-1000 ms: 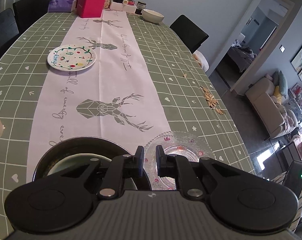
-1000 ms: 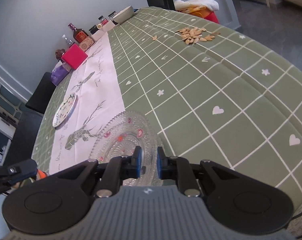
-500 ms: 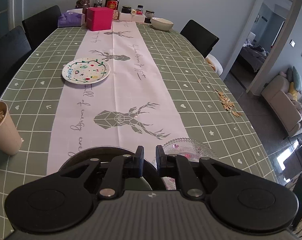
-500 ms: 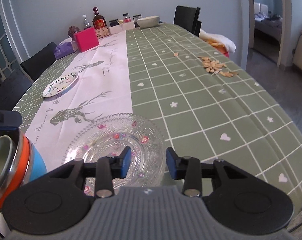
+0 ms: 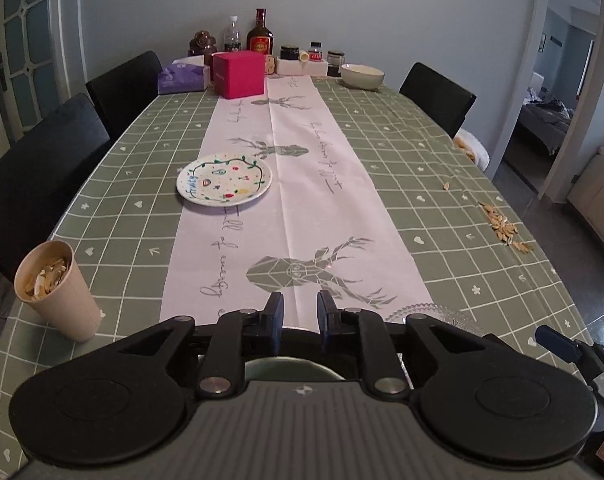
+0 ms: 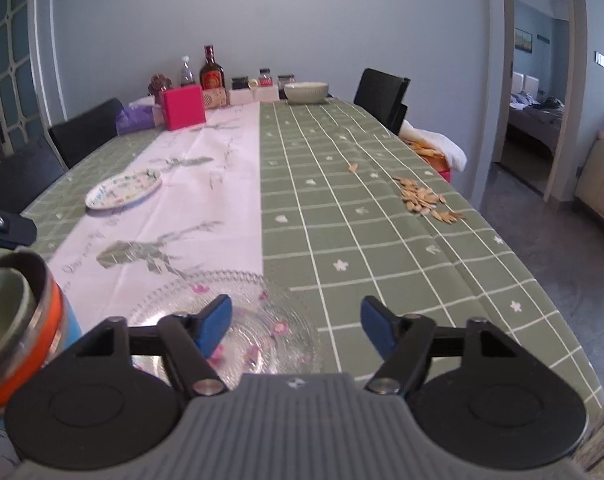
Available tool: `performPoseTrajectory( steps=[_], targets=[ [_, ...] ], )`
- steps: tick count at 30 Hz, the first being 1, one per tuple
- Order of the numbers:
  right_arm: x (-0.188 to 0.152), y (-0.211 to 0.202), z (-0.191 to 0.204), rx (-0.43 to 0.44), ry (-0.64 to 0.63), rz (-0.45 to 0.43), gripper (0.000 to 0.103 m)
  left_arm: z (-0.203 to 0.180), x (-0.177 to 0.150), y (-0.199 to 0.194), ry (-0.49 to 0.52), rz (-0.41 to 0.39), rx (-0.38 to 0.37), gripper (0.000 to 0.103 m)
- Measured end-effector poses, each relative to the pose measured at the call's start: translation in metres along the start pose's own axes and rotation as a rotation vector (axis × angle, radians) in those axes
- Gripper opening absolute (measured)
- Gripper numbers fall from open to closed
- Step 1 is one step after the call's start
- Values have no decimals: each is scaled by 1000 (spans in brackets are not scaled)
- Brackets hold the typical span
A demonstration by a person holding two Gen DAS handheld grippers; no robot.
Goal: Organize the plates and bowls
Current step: 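Move both grippers to the white plate painted 'Fruity'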
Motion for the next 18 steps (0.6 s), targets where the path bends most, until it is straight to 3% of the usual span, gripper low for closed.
performPoseTrajectory(
  steps=[4, 7, 10, 13, 18],
  targets=[
    [16, -4, -1, 69, 30, -12, 79, 4, 7, -9, 6, -43, -27, 26],
    [24, -8, 4, 103, 13, -29, 91, 5, 10, -12, 26, -65, -21, 30],
    [33, -2, 14, 181, -10, 12, 94, 1, 13, -17, 86, -84, -45, 33],
    [44, 6, 12, 291, 75, 54, 97, -5, 15, -27, 165, -161, -49, 46],
    [70, 16, 15, 297, 70, 33, 98, -9, 21, -33, 254, -245, 12, 55]
  ],
)
Point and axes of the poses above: each gripper's, at about its wrist camera, not at the fingertips, and y roughly the way its jaws point, z to its left, x to its top, the point moved 1 cm from there along y, roughly the way its jaws point, and after that the axes turned 4 degrees about -y, right-handed, at the moved point
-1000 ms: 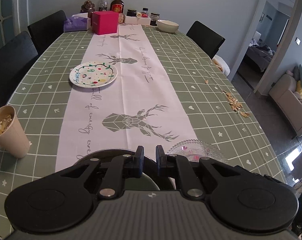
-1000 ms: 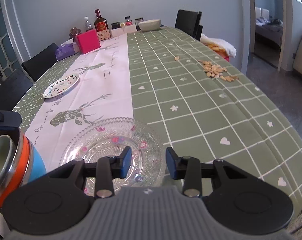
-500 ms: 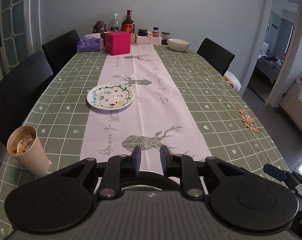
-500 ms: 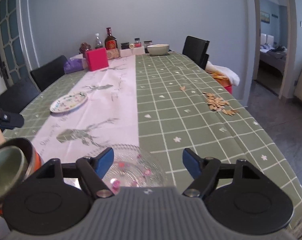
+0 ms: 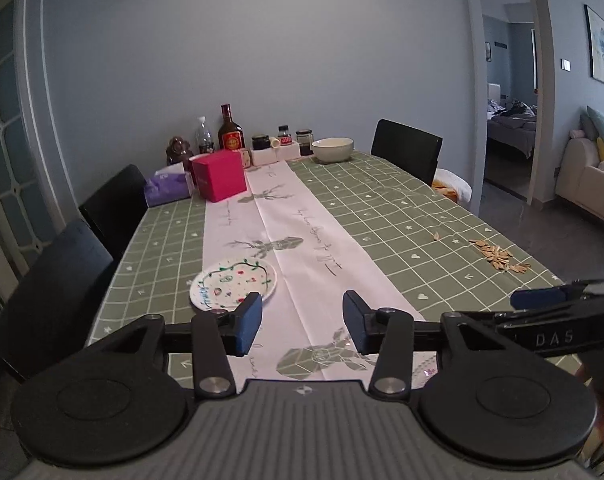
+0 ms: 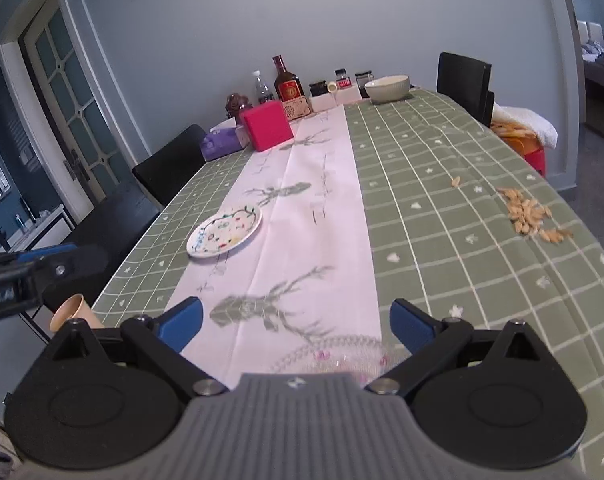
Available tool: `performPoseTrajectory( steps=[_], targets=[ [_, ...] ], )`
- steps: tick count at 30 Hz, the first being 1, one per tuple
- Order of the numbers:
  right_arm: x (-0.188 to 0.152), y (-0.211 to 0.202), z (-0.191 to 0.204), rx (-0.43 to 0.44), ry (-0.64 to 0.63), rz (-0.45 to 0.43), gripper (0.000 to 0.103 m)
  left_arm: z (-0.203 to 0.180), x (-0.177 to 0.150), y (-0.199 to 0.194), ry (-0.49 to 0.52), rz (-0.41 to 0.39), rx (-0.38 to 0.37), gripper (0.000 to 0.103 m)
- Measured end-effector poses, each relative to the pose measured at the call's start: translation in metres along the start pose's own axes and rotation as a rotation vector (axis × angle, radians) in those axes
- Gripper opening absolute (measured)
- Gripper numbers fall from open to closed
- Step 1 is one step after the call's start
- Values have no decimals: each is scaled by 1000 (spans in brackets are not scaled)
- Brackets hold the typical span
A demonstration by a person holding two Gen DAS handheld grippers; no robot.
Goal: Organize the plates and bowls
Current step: 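Move both grippers to the white plate painted 'Fruity'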
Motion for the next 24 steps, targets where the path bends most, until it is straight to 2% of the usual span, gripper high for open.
performPoseTrajectory(
  steps=[3, 5, 7, 9, 14, 17, 19, 21, 24],
  targets=[
    [16, 10, 4, 7, -50, 7, 99, 6, 2, 8, 15, -12, 46, 62],
    [25, 20, 7, 49, -78, 37, 100, 13, 4, 15, 13, -32, 54, 69],
    [33, 34, 12, 93, -102, 83, 100, 21, 5, 20, -5, -59, 50, 76],
    [39, 47, 15, 120, -112, 104, 100, 33, 8, 30, -49, -54, 53, 78],
    [62, 89, 15, 196, -57, 164, 100, 70, 16, 68, -203, 22, 42, 78],
    [78, 122, 7, 245, 26, 195, 100, 94, 18, 97, -299, 127, 108, 78],
    [87, 144, 8, 255, 0, 219, 100, 109, 18, 115, -369, 166, 132, 78],
    [94, 165, 7, 251, -9, 219, 100, 119, 19, 134, -380, 205, 127, 78],
    [99, 200, -4, 283, 88, 225, 100, 127, 18, 165, -344, 252, 139, 78]
  ],
)
Point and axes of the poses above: each gripper's, at about its wrist camera, not at the fingertips, and y roughly the way its jaws point, z to its left, x to its top, the point moved 1 cm from there along y, roughly the way its jaws point, and after that the axes turned 4 degrees about -y, right-handed, at the moved point
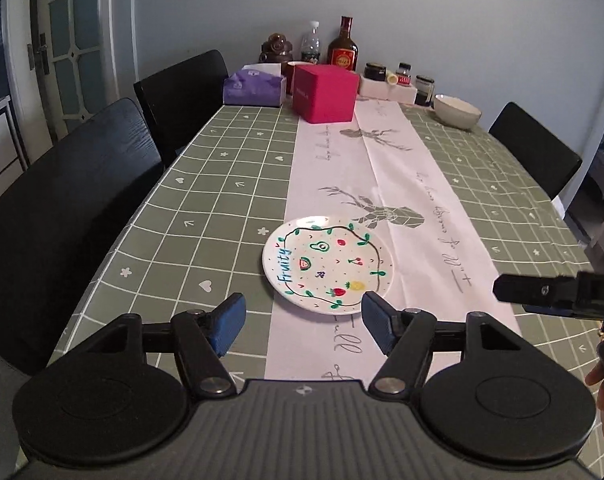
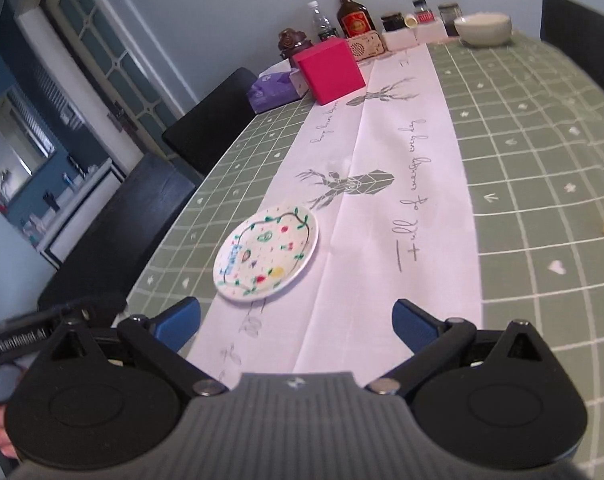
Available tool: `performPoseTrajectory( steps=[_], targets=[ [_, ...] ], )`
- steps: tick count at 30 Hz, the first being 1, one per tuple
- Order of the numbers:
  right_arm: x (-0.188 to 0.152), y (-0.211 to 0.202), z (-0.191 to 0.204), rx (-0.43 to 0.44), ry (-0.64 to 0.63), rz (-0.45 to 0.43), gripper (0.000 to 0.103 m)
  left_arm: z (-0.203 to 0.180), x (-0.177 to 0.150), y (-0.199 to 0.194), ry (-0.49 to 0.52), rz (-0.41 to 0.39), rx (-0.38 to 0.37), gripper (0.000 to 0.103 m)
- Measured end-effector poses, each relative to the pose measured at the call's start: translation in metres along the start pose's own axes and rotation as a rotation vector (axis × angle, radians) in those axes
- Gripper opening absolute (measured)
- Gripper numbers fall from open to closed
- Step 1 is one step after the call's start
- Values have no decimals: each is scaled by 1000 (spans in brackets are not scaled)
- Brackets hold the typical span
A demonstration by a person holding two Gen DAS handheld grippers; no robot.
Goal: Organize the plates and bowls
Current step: 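Move both grippers to the white plate painted 'Fruity', then close both grippers on the rim of the white Fruity plate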
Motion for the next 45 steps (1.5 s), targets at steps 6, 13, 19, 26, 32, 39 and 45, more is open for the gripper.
performPoseTrajectory(
  steps=[6, 13, 19, 26, 32, 39, 45],
  targets=[
    [17, 63, -23, 100, 165, 20, 98, 12, 9, 51, -49, 71, -49, 78],
    [28, 112, -42, 183, 264, 53, 72, 24, 2, 70, -58, 81, 5, 77],
    [43, 132, -64, 265, 311, 69, 72, 15, -3, 74, -37, 46, 39, 77],
    [59, 155, -72, 306, 271, 164, 71, 21, 1, 123, -157, 146, 108, 74],
    [61, 166, -63, 343, 259, 220, 71, 9, 4, 138, -111, 94, 114, 75],
    [64, 175, -61, 343, 289, 243, 65, 25, 11, 147, -258, 44, 4, 74],
    [63, 176, -62, 340, 308, 247, 60, 31, 9, 150, -264, -3, -62, 66]
  ],
)
Point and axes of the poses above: each gripper's, at about its wrist camera, not at the fingertips, and y roughly the way its jaws point, z to its left, x to its top, the point moved 1 cm from there along y, roughly the way its jaws point, and after that the axes turned 4 degrees about -y, right-handed, at the moved point
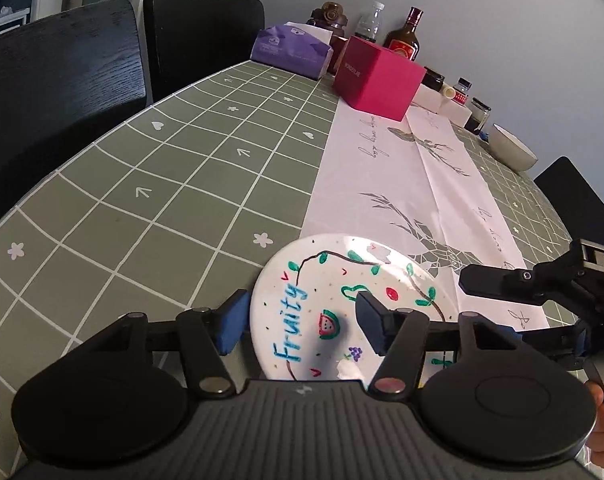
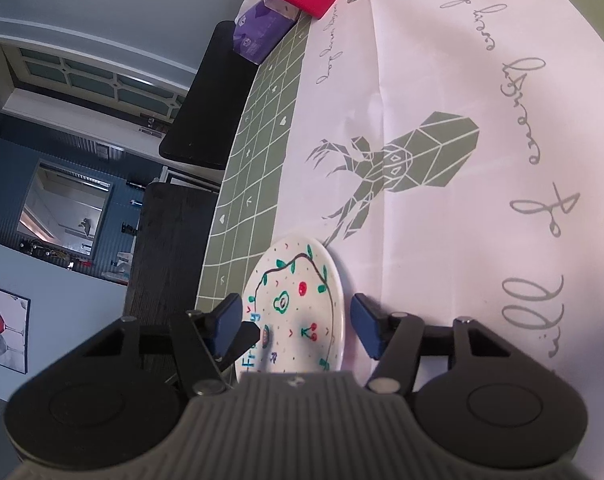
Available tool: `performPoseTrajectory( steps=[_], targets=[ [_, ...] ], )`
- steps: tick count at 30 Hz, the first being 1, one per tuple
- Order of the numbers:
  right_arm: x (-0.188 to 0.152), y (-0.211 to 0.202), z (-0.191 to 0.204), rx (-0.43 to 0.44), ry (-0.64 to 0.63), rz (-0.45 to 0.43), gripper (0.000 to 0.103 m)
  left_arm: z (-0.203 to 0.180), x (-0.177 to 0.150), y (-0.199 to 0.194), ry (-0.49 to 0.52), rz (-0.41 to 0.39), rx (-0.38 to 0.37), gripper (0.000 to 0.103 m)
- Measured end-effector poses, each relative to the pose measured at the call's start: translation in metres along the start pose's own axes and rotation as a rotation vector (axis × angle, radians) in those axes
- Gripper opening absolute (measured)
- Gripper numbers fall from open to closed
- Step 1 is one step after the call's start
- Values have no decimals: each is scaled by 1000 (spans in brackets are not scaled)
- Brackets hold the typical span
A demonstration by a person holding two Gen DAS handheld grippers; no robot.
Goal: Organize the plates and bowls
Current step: 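Close both grippers on the rim of the white Fruity plate, then lift the white plate with both grippers and carry it toward the bowl stack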
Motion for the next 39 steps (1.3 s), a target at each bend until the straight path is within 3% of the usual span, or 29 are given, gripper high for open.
performPoseTrajectory(
  steps=[2, 10, 16, 21, 24, 27, 31, 33, 35, 39],
  targets=[
    [0, 2, 0, 3, 8, 7, 60, 0, 1, 1, -6, 0, 4, 58],
    [-6, 3, 5, 37, -94, 19, 61, 23, 4, 0, -142, -14, -100, 58],
    [-3, -1, -5, 88, 0, -9, 64, 52, 6, 3, -391, 21, -236, 58],
    [-3, -3, -5, 102, -1, -22, 65, 56, 3, 3, -437, -2, -281, 57],
    [-7, -10, -25, 200, 128, -122, 64, 59, 5, 2, -468, 2, -326, 57],
    [-7, -9, -27, 184, 108, -98, 50, 56, 4, 0, -460, -17, -307, 56],
    [-9, -8, -25, 200, 117, -70, 52, 62, 5, -1, -497, -23, -350, 56],
    [-10, -11, -26, 167, 120, -104, 47, 64, 4, -1, -531, -16, -380, 43],
    [-13, -13, -28, 134, 119, -135, 37, 62, 5, -1, -517, -3, -354, 29],
    [-18, -17, -40, 126, 171, -169, 18, 65, 2, 4, -558, 26, -363, 19]
  ],
)
Point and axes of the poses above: each gripper's, at about its wrist camera, not at the fingertips, and y roughly the way its jaws point, z to its left, x to its top, the point moved 1 cm from there along y, roughly the way its jaws point, and after that the axes turned 4 degrees about -y, right-handed, at the moved point
